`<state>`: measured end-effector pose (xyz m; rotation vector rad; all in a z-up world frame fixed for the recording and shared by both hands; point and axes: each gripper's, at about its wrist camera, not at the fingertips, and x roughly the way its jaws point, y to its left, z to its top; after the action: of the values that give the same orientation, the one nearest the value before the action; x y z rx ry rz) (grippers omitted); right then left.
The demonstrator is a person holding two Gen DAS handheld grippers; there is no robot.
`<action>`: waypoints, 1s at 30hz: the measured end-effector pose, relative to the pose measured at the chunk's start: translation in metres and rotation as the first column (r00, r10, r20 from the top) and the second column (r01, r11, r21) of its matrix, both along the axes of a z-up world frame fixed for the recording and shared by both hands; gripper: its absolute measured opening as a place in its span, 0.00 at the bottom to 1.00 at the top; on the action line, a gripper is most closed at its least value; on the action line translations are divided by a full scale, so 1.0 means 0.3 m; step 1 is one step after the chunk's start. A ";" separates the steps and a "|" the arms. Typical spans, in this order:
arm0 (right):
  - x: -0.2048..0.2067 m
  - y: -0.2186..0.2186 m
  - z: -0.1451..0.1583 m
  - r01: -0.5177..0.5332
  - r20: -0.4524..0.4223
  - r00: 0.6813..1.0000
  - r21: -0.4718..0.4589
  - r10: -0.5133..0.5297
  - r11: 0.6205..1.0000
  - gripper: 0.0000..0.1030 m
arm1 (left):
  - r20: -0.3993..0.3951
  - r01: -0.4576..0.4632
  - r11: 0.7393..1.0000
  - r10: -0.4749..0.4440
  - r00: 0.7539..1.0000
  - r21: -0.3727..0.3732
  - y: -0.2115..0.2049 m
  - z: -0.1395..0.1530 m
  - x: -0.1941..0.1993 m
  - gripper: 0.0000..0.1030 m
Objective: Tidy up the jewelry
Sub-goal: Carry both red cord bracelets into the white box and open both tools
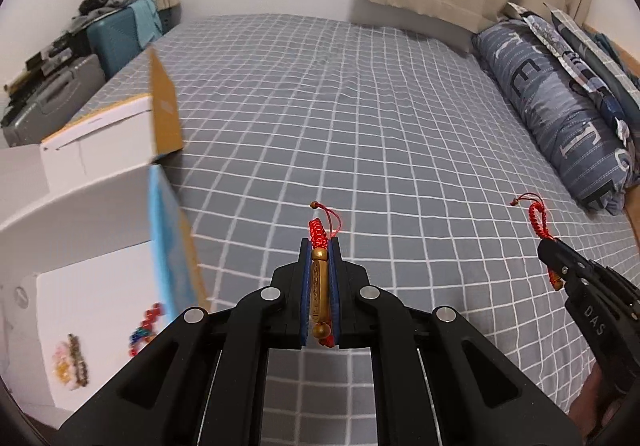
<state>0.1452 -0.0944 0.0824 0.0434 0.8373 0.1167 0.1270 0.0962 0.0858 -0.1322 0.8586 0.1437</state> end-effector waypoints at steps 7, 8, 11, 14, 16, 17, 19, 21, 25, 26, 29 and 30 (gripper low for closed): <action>-0.070 0.176 0.057 -0.077 0.033 0.996 -0.002 0.077 0.997 0.09 | 0.010 -0.070 0.997 0.070 0.997 0.015 0.151 0.086 -0.125 0.07; -0.078 0.202 0.066 -0.089 0.038 0.995 -0.002 0.089 0.996 0.09 | 0.014 -0.082 0.997 0.082 0.997 0.017 0.172 0.096 -0.139 0.07; -0.103 0.292 0.093 -0.133 0.051 0.990 -0.004 0.133 0.991 0.09 | 0.021 -0.128 0.992 0.127 0.992 0.023 0.252 0.136 -0.194 0.07; -0.129 0.381 0.117 -0.175 0.060 0.983 -0.012 0.176 0.984 0.09 | 0.030 -0.171 0.985 0.170 0.985 0.030 0.329 0.167 -0.248 0.07; -0.152 0.440 0.135 -0.206 0.065 0.976 -0.015 0.207 0.978 0.09 | 0.035 -0.201 0.979 0.200 0.979 0.034 0.379 0.184 -0.281 0.07; -0.160 0.466 0.143 -0.219 0.068 0.973 -0.015 0.220 0.976 0.09 | 0.034 -0.213 0.976 0.212 0.977 0.034 0.402 0.189 -0.293 0.07; -0.180 0.525 0.159 -0.250 0.077 0.965 -0.015 0.251 0.968 0.09 | 0.032 -0.235 0.971 0.234 0.972 0.039 0.443 0.194 -0.323 0.07; -0.200 0.590 0.168 -0.280 0.081 0.956 -0.020 0.281 0.960 0.09 | 0.033 -0.255 0.966 0.254 0.967 0.040 0.483 0.198 -0.353 0.07; -0.231 0.703 0.165 -0.329 0.079 0.941 -0.029 0.330 0.944 0.09 | 0.027 -0.303 0.952 0.302 0.953 0.046 0.572 0.193 -0.412 0.07; -0.237 0.732 0.162 -0.341 0.077 0.936 -0.030 0.343 0.939 0.09 | 0.024 -0.313 0.949 0.312 0.950 0.047 0.594 0.189 -0.426 0.07; -0.263 0.826 0.143 -0.380 0.070 0.921 -0.041 0.382 0.924 0.09 | 0.011 -0.349 0.936 0.349 0.937 0.049 0.663 0.166 -0.463 0.07; -0.267 0.850 0.136 -0.388 0.067 0.918 -0.043 0.391 0.920 0.09 | 0.006 -0.358 0.932 0.358 0.934 0.048 0.683 0.156 -0.473 0.07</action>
<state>0.0651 0.1606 0.1233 -0.1563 0.7643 0.4800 -0.0150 0.3011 0.1325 -0.2432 0.8268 0.5077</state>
